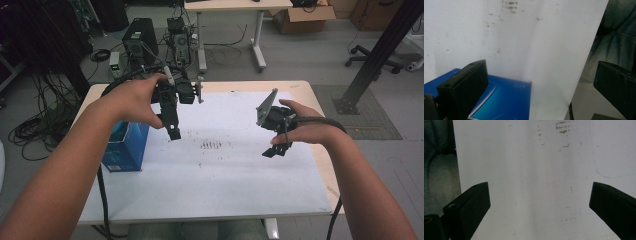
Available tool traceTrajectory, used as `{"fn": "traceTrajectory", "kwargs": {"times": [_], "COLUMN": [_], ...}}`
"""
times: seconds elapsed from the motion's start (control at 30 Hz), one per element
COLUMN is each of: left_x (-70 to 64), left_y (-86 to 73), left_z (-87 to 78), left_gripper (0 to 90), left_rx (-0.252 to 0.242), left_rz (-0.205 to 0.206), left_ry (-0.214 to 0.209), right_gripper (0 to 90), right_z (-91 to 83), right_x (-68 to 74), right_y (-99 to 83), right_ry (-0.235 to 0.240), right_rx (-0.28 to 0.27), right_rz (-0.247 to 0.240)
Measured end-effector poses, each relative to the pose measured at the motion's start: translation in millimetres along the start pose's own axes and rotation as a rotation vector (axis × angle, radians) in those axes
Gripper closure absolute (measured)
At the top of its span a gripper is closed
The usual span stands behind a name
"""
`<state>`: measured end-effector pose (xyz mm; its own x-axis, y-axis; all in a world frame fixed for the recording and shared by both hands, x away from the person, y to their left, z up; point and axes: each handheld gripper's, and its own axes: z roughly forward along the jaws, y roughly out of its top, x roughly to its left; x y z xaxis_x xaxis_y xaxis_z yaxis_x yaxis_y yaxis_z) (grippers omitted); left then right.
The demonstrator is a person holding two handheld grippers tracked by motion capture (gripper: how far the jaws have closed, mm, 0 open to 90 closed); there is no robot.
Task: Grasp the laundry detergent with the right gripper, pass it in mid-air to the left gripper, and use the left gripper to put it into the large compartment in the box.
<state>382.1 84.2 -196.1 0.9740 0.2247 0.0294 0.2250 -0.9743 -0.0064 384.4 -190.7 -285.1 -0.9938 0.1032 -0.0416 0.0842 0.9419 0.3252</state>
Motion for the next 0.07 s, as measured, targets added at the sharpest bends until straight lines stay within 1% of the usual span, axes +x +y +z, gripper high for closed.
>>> {"fn": "traceTrajectory", "kwargs": {"times": [0.07], "left_x": [-0.4], "left_y": [0.1], "left_z": [-1.0], "left_gripper": [0.2], "left_rx": [0.002], "left_rz": [-0.003], "left_ry": [-0.004], "right_gripper": [3.4], "right_z": [-0.3], "right_x": [0.3], "right_y": [0.2], "right_ry": [-0.001], "right_rx": [0.000], "right_rz": [0.001]}}
